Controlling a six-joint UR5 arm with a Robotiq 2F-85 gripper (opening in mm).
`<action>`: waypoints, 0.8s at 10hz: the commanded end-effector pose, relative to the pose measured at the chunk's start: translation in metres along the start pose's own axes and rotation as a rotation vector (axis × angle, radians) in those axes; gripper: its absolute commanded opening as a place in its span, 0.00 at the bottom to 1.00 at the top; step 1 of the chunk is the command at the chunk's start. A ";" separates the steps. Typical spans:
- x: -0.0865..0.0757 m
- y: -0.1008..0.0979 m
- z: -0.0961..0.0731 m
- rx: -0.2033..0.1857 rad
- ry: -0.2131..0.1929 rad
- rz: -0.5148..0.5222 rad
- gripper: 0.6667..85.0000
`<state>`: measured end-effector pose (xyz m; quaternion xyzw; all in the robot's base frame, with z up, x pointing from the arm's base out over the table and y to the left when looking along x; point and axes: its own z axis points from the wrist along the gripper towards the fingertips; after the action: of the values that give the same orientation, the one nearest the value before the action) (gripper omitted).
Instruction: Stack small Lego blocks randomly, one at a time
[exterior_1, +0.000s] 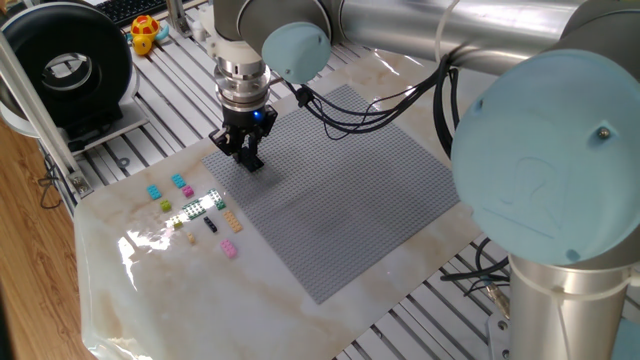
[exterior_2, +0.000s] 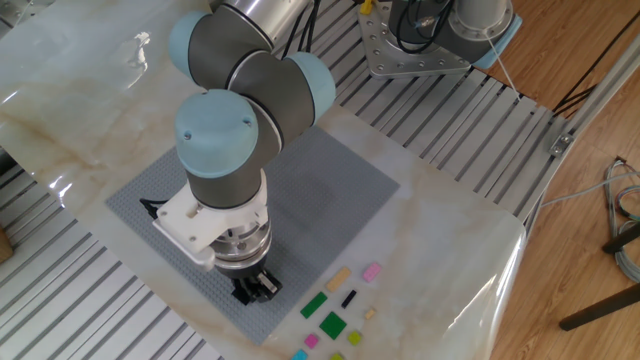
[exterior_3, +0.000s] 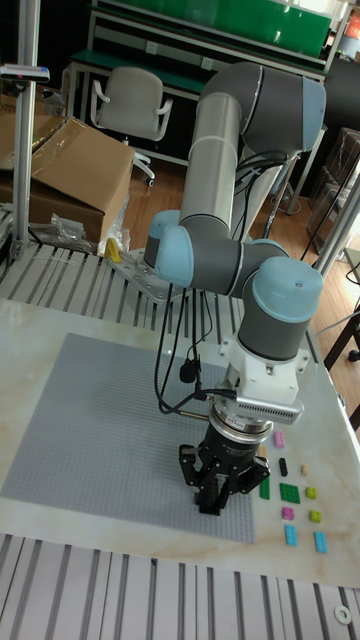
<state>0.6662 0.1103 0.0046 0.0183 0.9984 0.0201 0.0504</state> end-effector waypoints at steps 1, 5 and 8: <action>-0.001 0.001 -0.001 -0.010 -0.001 0.011 0.10; -0.002 0.003 0.000 -0.013 -0.002 0.011 0.12; -0.002 0.003 0.000 -0.013 -0.002 0.009 0.12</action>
<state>0.6675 0.1116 0.0038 0.0189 0.9983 0.0214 0.0513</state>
